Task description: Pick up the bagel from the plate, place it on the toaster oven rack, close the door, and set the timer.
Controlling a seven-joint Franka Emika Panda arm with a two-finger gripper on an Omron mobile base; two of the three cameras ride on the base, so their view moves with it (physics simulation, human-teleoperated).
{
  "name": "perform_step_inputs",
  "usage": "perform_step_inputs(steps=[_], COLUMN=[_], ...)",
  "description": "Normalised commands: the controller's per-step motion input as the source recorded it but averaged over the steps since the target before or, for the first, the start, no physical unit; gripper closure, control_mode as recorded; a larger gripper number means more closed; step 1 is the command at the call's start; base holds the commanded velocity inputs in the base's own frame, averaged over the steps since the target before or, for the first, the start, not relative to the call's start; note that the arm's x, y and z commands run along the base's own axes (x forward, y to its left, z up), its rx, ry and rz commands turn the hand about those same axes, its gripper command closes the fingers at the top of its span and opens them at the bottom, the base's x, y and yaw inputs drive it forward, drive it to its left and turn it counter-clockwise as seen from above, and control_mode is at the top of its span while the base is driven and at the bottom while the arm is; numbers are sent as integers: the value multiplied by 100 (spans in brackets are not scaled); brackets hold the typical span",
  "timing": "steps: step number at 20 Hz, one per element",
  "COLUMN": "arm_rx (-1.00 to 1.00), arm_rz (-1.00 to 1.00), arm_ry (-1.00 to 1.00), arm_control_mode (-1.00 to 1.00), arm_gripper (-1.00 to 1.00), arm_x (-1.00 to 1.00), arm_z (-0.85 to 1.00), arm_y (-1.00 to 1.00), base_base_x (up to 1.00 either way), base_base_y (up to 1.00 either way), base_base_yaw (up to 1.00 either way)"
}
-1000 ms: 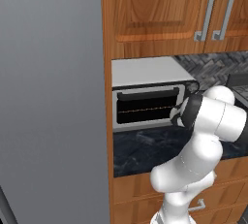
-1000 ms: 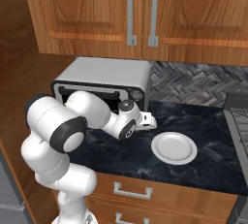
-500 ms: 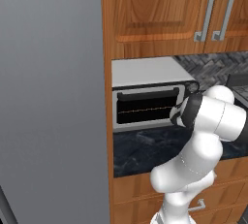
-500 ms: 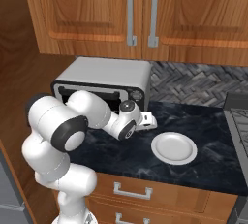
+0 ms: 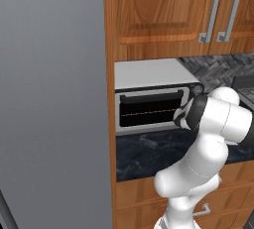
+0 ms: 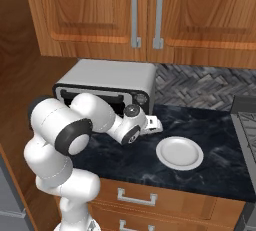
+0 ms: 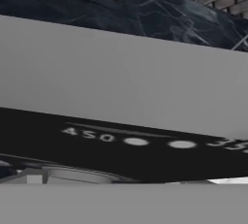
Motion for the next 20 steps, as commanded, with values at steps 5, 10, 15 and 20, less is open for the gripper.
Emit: perform_step_inputs(steps=[5,10,15,20], arm_rx=[8,13,19,22], arm_rz=[0,-1,0,0], arm_ry=[0,0,0,0], arm_control_mode=[-100,-100,-100,-100], arm_gripper=[100,100,100,100], arm_x=[35,32,25,20], arm_z=[0,4,25,33], arm_y=[-40,-48,-57,-67], base_base_x=[0,0,0,0], base_base_y=[0,0,0,0], base_base_yaw=[0,0,0,0])
